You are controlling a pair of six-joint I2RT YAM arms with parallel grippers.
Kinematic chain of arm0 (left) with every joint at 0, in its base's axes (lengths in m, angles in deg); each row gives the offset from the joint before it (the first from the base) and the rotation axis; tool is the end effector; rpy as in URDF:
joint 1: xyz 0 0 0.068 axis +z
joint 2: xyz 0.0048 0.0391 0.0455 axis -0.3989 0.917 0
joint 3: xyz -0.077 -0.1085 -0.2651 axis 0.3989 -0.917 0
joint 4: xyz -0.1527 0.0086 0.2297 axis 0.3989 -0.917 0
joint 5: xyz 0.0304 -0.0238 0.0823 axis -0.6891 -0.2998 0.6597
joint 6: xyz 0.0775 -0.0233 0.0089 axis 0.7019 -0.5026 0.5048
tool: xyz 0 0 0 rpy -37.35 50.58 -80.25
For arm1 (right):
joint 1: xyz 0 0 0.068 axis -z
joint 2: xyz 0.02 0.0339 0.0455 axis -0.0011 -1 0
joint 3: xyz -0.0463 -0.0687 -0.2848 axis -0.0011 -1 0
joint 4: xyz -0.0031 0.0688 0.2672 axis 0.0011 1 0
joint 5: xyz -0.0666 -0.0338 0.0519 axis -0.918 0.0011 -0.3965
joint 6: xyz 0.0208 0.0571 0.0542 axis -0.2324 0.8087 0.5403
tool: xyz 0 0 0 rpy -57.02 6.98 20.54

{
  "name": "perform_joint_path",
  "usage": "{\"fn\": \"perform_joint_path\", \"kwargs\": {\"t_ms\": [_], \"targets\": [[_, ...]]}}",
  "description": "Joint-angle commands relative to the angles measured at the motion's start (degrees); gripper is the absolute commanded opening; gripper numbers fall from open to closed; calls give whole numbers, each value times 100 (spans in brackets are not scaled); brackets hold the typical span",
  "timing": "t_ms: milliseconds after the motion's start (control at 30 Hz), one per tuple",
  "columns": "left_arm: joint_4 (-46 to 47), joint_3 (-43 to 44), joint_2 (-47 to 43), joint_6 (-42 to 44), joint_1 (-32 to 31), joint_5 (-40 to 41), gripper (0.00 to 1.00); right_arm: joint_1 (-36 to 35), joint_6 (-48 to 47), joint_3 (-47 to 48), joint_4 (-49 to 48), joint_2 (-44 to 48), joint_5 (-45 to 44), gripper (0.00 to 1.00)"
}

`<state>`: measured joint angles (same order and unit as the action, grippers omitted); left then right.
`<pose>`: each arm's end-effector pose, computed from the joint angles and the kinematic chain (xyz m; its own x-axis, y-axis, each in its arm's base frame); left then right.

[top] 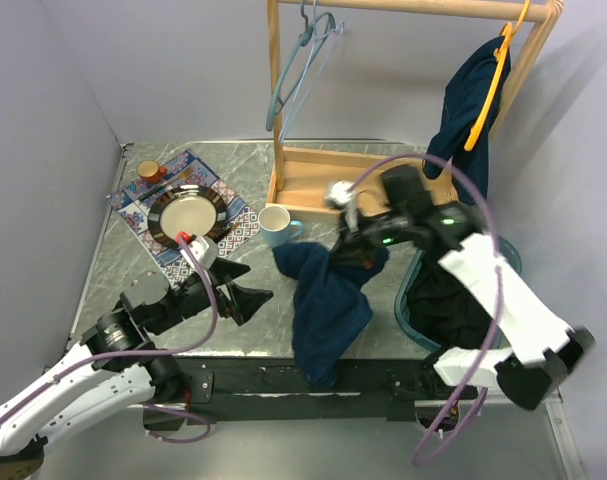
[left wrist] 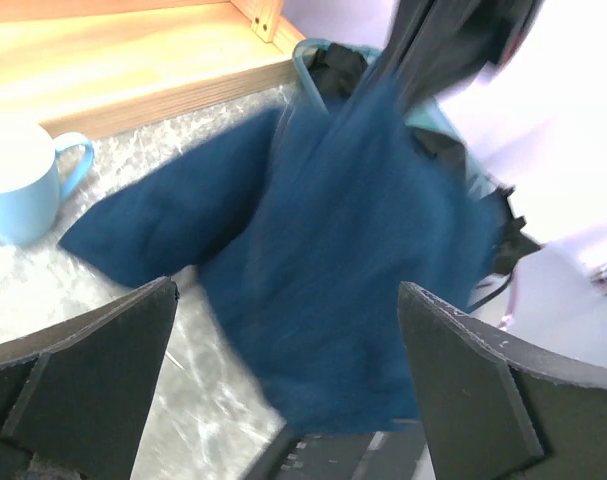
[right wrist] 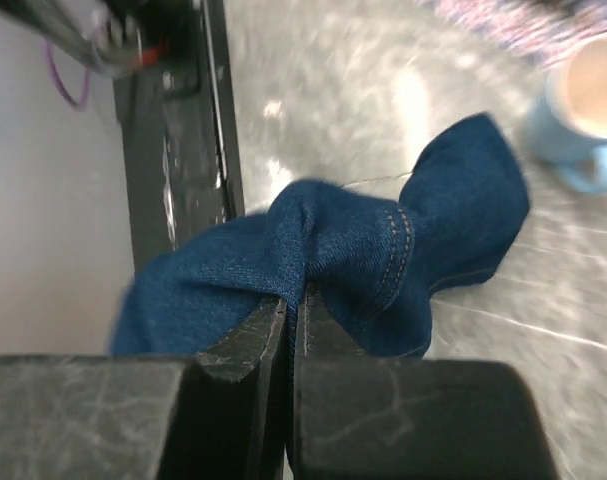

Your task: Place the skirt on the hanger

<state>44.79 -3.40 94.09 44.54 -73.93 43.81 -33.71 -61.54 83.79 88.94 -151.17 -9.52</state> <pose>0.0939 -0.1213 0.3414 -0.3471 -0.1697 -0.9223 0.7366 0.5594 -0.3801 0.1887 0.1851 0.4062 -0.1645 -0.4739 -0.8651 -0.9852 0.1209 0.1211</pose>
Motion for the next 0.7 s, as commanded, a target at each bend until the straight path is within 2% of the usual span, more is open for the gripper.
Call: {"fn": "perform_joint_path", "kwargs": {"t_ms": [0,233,467,667], "targets": [[-655,368,-291,-722,23,346,97,-476,148,-136,-891,-264,-426,1],[-622,96,-793,-925,32,373,97,-257,-80,-145,-751,235,-865,0],[-551,245,-495,-820,23,373,97,288,-520,382,-13,1316,-1375,0],[-446,324,-362,-714,23,258,97,552,-555,655,181,1318,-1340,0]]}}
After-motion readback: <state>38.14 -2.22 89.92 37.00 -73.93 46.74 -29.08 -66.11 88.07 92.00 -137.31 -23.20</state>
